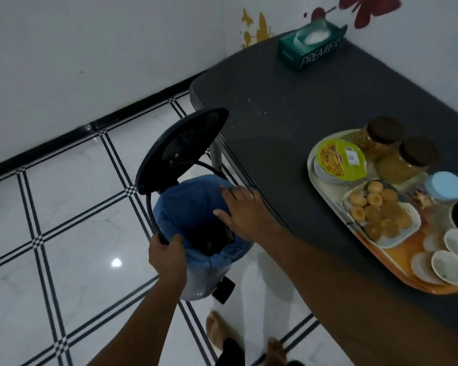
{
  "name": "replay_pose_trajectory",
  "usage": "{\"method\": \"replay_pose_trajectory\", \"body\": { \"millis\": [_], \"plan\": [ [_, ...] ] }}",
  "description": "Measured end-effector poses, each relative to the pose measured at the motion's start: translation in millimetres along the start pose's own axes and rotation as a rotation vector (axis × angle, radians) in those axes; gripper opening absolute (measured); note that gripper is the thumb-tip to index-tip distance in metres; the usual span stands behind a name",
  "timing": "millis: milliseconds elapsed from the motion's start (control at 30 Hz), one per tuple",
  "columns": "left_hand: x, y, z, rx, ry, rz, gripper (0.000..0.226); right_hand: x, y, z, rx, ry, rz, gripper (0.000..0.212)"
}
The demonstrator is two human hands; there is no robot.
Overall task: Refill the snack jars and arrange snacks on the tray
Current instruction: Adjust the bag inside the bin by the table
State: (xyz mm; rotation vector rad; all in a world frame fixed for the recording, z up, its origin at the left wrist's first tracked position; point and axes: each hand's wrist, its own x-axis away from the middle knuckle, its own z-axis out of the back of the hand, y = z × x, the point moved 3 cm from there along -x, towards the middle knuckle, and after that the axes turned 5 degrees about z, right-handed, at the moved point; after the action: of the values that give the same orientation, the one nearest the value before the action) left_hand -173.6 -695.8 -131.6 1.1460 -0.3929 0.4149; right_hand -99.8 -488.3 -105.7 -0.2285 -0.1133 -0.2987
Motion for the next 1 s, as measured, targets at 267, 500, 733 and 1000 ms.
{"method": "replay_pose_trajectory", "body": {
  "millis": [267, 500, 733, 1000],
  "plan": [
    [-60.7, 73.8, -8.3, -0.036, 0.001, -0.072, 0.01, -82.9, 11.3, 46.9, -0.057, 0.108, -0.046, 0.076],
    [-123.0, 122.7, -55.5, -0.076, 0.026, -0.088, 0.008, -159.8, 60.7, 49.9, -0.131, 0.111, -0.074, 0.075],
    [-171.6, 137.4, -105.3, -0.053, 0.053, -0.009, 0.013, -224.7, 138.4, 54.8, -0.119, 0.14, -0.191, 0.076],
    [-200.7, 129.5, -140.9, -0.019, 0.017, 0.062, 0.015, -259.6, 244.3, 61.6, -0.055, 0.173, -0.446, 0.092]
  ]
}}
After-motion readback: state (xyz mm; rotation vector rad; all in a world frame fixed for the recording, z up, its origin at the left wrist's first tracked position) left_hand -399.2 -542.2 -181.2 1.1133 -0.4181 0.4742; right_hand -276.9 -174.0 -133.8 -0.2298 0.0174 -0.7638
